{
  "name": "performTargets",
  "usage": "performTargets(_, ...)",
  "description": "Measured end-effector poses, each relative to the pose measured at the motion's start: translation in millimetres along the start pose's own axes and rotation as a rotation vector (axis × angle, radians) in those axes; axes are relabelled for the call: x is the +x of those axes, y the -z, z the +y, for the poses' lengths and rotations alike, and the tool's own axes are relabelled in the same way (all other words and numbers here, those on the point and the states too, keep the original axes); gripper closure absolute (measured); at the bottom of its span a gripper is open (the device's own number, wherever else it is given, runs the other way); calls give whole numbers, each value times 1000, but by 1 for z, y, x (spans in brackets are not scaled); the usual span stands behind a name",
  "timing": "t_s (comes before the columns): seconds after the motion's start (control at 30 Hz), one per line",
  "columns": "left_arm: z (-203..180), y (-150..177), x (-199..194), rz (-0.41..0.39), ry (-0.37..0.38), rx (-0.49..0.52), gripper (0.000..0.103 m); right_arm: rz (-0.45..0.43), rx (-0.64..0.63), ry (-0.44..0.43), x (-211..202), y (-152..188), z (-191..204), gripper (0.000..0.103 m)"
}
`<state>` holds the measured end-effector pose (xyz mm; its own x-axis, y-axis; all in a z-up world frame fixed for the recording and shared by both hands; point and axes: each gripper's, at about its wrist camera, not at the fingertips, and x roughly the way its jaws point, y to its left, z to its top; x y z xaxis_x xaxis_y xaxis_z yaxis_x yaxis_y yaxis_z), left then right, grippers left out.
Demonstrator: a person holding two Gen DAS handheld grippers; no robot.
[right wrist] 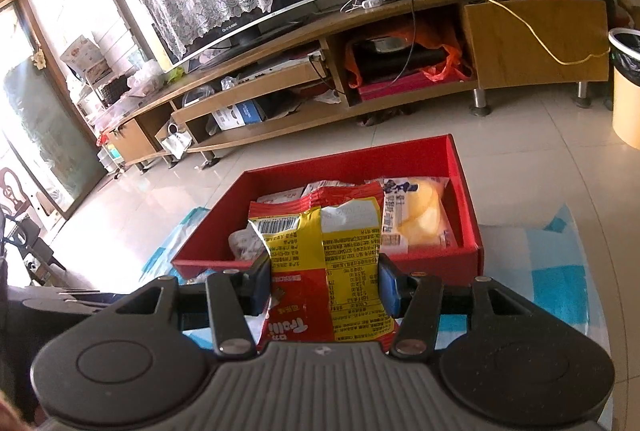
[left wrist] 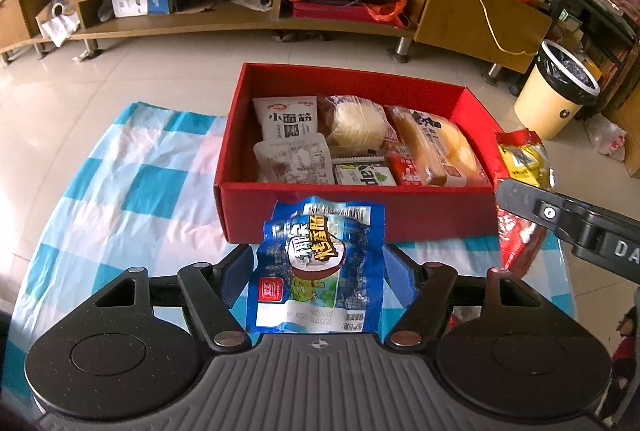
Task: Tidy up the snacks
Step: 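Carry the sausage packet and Trolli bag with both tools over the red box, then lower both packets into the box and open both tools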
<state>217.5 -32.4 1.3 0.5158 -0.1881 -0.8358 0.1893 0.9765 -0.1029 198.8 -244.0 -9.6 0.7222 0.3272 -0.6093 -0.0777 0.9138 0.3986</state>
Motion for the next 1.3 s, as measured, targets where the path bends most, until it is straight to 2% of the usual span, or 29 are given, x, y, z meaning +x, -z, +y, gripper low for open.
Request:
performTargets(0.27, 2, -6, 7, 5, 12, 3, 29, 2, 10, -2, 19, -11, -3, 52)
performTargets(0.5, 5, -9, 15, 31, 30, -33, 29, 8, 19, -7, 27, -15, -5, 52)
performTargets(0.93, 8, -19, -10, 7, 139, -102, 29, -5, 48, -26, 27, -20, -7, 52)
performTargets(1.2, -5, -52, 8, -46, 84, -76, 29, -2, 54, -11, 43, -29, -12, 52)
performTargets(1.27, -8, -61, 14, -60, 70, -64, 42, 1, 54, -8, 49, -32, -15, 51)
performTargets(1.3, -10, -66, 19, -60, 65, -59, 41, 1, 51, -5, 52, -33, -16, 51)
